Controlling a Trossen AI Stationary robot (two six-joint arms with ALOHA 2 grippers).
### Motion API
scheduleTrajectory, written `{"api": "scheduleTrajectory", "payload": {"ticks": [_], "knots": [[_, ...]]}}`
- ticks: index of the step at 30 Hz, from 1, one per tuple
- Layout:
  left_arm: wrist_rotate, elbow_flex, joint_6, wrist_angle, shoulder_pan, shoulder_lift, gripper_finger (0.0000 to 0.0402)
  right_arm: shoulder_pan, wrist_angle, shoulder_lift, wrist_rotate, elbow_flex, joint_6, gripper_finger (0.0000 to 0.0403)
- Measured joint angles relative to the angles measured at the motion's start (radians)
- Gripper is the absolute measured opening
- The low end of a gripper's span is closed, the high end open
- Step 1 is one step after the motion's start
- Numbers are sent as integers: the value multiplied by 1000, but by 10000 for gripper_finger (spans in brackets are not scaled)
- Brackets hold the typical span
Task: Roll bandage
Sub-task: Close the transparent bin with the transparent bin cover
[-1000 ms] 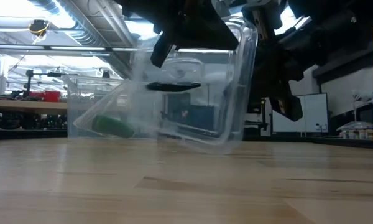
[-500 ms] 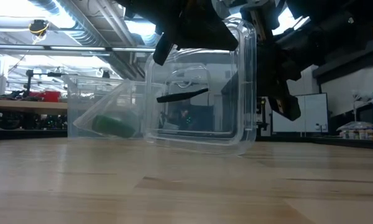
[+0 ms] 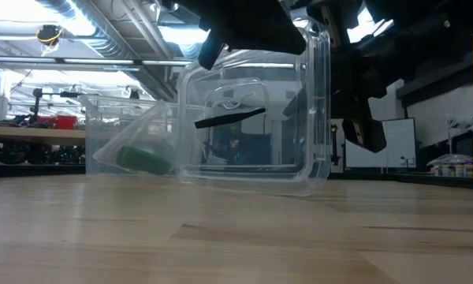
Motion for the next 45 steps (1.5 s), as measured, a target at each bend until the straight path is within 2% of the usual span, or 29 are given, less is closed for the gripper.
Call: {"api": "scheduleTrajectory", "payload": {"ticks": [10, 20, 32, 37, 45], "knots": [[-3, 1, 15, 0, 0, -6, 0, 0, 11, 1, -24, 0, 11, 49], [-3, 2, 142, -3, 1, -11, 3, 0, 14, 2, -25, 0, 10, 49], [4, 6, 210, -26, -3, -25, 80, -1, 19, 3, -21, 0, 11, 49], [2, 6, 281, -40, -15, -30, 95, 0, 18, 4, -25, 0, 7, 49], [-17, 8, 256, -177, -12, -43, 114, 2, 14, 6, -40, 1, 3, 49]]}}
